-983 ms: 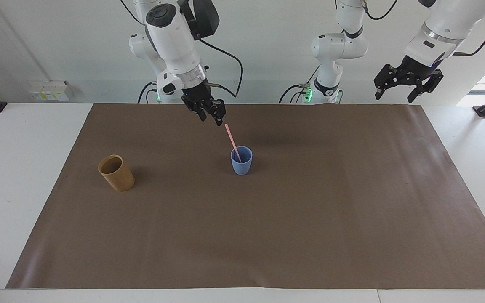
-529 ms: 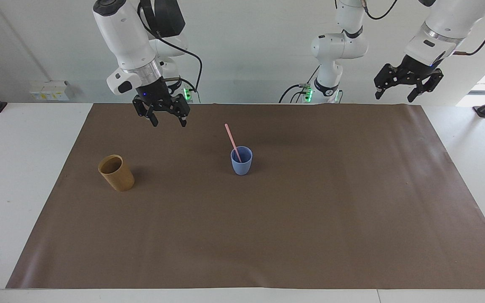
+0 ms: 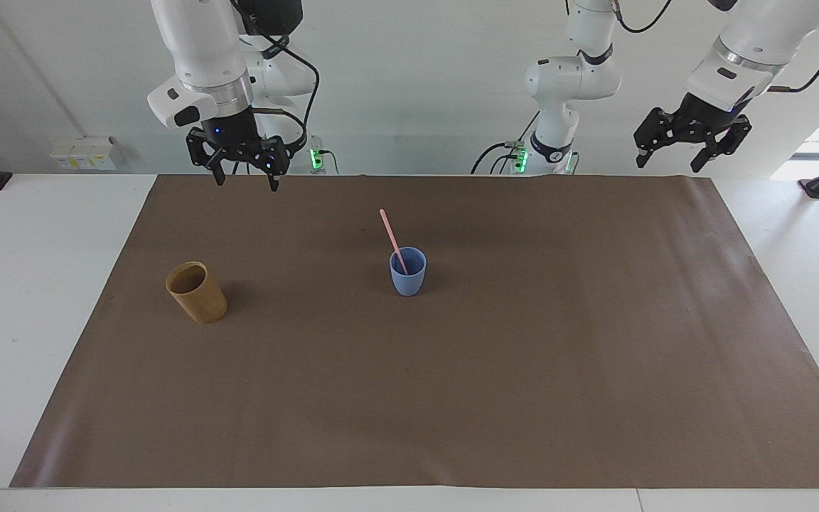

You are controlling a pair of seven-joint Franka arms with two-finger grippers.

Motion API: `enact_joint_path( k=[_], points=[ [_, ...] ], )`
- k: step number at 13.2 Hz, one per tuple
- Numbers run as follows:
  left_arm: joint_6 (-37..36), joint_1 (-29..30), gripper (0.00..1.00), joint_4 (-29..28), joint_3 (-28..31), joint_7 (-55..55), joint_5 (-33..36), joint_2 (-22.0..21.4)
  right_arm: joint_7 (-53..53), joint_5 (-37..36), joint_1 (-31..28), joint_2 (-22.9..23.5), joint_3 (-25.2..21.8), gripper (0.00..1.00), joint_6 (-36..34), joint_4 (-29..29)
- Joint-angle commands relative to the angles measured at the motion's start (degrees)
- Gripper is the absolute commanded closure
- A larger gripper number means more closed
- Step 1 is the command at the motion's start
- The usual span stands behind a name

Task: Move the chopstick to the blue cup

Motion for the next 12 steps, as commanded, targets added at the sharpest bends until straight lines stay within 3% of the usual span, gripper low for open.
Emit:
enact_joint_path(
  k=[1, 4, 12],
  points=[
    [0.0, 0.8, 0.0, 0.2, -0.4, 1.1, 0.6, -0.6, -7.7, 2.0, -1.5, 2.2, 0.1, 0.0, -0.2, 2.0],
    [0.1, 0.9, 0.0, 0.4, -0.3, 4.0, 1.5, -0.3, -14.3, 2.3, -3.5, 1.3, 0.0, 0.0, 0.0, 0.0],
    [0.1, 1.5, 0.0, -0.5, -0.3, 2.9, 1.6, -1.0, -14.0, 4.7, -3.7, -0.6, -0.2, 0.0, 2.6, -3.3]
  ],
)
